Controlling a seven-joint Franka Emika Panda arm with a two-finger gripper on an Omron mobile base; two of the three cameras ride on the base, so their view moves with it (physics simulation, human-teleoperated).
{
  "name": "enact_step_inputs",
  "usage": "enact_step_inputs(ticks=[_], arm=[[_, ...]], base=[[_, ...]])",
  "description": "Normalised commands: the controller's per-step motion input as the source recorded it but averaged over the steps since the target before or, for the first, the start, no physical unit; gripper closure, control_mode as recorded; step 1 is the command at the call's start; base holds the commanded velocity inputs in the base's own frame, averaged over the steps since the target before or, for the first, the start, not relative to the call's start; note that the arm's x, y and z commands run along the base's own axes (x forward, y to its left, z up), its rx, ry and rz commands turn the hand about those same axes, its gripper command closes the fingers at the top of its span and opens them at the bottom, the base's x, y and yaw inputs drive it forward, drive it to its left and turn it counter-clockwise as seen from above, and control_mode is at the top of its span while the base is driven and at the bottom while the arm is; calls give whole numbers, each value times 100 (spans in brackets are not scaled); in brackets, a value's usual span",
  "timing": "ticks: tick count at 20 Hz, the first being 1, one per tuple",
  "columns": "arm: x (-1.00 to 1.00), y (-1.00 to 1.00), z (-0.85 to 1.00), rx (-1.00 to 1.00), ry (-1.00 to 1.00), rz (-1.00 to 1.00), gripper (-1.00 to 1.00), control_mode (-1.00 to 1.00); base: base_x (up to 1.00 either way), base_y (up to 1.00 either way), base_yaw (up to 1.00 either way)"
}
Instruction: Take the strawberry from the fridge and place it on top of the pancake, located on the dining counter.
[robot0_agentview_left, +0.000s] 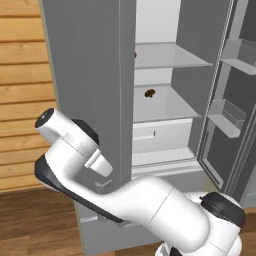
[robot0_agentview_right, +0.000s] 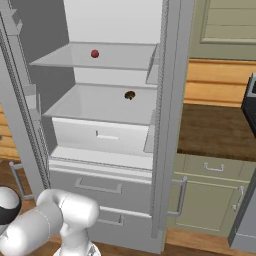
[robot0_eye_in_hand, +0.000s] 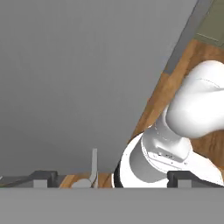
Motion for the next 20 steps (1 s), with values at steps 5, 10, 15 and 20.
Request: enact_step_inputs(ticks=[5, 10, 15, 20], arm=[[-40, -22, 49, 3, 5, 23, -100, -100], [-35, -49, 43, 18, 3, 28, -100, -100], [-16, -78, 8, 41, -1, 18, -100, -100], [0, -84, 6, 48, -2, 17, -100, -100]], base=[[0, 0, 0], [0, 0, 0], [0, 0, 0], [0, 0, 0]])
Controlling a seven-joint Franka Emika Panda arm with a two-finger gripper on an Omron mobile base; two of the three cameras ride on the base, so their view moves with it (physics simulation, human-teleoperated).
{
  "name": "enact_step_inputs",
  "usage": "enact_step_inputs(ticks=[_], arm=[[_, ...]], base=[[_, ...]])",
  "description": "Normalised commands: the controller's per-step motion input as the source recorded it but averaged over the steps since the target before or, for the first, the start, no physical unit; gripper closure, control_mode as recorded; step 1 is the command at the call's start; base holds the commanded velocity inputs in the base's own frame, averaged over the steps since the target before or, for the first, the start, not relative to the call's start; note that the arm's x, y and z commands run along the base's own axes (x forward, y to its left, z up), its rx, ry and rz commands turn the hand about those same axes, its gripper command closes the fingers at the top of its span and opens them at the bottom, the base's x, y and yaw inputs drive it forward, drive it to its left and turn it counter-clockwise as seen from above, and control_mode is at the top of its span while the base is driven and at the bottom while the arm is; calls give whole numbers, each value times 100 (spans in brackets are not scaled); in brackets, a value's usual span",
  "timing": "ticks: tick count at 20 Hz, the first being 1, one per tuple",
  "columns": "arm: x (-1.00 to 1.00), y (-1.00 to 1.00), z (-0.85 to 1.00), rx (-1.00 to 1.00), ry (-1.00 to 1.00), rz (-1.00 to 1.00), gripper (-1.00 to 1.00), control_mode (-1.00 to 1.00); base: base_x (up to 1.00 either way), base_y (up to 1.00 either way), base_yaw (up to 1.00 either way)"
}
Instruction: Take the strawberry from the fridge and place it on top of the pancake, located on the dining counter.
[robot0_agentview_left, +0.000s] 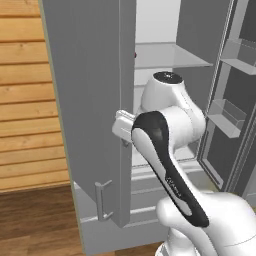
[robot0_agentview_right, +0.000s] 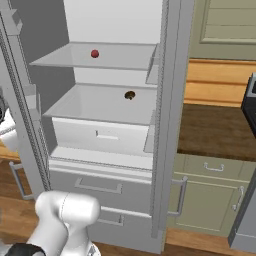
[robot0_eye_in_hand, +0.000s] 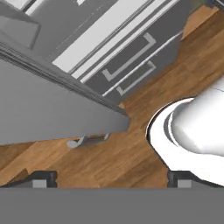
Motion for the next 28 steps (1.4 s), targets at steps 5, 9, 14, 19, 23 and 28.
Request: enact_step_inputs(ticks=[5, 9, 14, 19, 23, 28], arm=[[16, -56, 28, 42, 3, 23, -100, -100], [62, -16, 29, 44, 0, 25, -100, -100], [57, -4, 42, 38, 0, 19, -100, -100], [97, 13, 2, 39, -2, 5, -100, -100], [71, 1, 0, 35, -8, 0, -100, -100], [44, -4, -11, 22, 0, 5, -100, -100]], base=[[0, 0, 0], [0, 0, 0], [0, 0, 0], [0, 0, 0], [0, 0, 0], [0, 0, 0]])
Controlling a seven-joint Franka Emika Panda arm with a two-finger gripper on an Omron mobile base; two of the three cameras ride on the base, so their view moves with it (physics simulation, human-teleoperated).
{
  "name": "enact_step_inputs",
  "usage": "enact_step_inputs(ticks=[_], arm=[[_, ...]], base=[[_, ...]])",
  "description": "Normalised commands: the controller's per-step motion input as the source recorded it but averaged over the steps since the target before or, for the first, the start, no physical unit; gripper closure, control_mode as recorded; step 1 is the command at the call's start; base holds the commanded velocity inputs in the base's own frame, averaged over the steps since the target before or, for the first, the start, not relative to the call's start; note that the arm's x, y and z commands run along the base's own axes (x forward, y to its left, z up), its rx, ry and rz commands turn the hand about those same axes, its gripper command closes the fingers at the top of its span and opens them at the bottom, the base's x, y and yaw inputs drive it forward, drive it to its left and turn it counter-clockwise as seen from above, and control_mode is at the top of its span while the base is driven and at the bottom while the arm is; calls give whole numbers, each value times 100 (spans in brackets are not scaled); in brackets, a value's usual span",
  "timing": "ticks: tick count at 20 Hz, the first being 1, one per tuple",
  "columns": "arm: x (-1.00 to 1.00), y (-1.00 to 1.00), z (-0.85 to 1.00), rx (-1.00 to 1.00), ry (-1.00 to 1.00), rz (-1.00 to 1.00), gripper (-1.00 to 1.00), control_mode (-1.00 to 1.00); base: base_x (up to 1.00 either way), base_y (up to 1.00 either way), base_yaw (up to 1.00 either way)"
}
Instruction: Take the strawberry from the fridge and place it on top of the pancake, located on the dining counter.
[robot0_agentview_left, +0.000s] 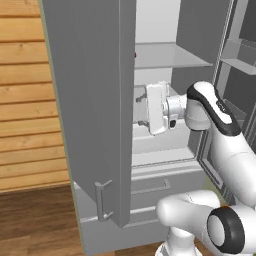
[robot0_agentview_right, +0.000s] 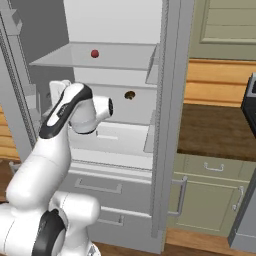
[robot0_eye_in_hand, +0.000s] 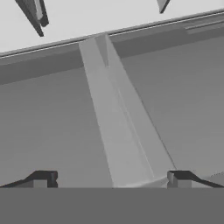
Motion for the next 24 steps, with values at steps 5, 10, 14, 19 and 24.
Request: enact_step_inputs(ticks=[5, 10, 14, 19, 24], arm=[[8, 43, -18, 1, 0, 18, -100, -100], [0, 47, -1, 0, 0, 12, -100, -100], [0, 42, -6, 0, 0, 12, -100, -100], [-1, 64, -18, 0, 1, 8, -100, -100], [-2, 73, -14, -2, 1, 1, -100, -100]], base=[[0, 0, 0], [0, 0, 0], [0, 0, 0], [0, 0, 0], [0, 0, 0]])
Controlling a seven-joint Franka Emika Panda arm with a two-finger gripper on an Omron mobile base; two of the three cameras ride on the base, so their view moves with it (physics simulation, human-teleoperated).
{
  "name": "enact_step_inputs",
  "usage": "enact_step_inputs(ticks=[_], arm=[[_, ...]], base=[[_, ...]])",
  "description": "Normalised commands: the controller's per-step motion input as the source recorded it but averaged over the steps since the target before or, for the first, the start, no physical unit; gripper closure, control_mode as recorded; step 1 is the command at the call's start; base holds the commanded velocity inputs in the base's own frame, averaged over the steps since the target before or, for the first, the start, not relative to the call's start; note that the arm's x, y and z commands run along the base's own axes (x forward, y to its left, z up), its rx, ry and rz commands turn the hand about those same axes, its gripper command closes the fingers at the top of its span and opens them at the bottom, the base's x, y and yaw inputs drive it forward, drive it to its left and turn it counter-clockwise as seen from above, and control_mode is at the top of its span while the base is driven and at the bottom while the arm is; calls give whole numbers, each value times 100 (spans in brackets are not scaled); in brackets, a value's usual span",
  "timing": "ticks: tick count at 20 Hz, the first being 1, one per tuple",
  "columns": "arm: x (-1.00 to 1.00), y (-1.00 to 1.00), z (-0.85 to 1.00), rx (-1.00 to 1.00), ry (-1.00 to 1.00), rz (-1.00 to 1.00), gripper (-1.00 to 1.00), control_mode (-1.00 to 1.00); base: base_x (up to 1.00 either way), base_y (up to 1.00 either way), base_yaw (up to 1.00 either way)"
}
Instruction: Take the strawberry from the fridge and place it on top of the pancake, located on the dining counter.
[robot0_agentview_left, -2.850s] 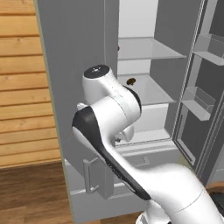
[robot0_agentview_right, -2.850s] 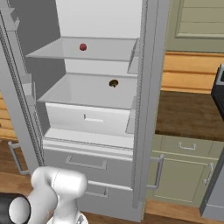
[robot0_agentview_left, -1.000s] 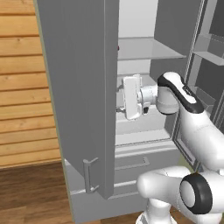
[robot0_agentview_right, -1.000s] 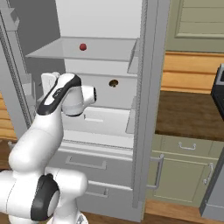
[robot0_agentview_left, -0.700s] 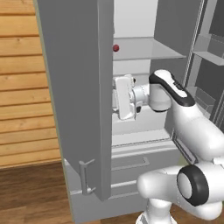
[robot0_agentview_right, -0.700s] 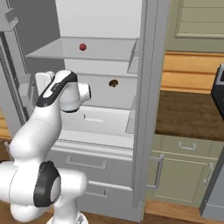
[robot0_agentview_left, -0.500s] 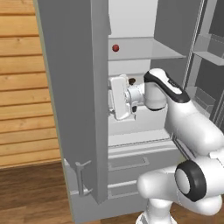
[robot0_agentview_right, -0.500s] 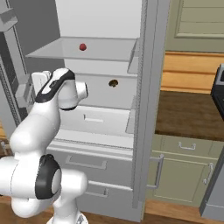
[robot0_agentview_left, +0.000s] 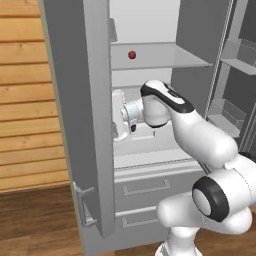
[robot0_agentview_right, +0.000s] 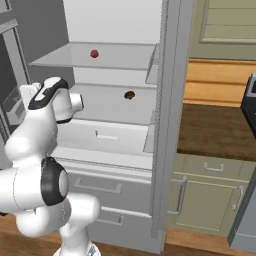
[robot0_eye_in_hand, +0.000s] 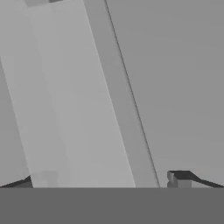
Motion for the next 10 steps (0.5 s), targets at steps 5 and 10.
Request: enact_step_inputs(ticks=[5, 10], arm=[[0, 67, -3, -3, 0, 0, -100, -100], [0, 73, -3, -4, 0, 0, -100, -100]], base=[[0, 0, 0], [0, 0, 0]])
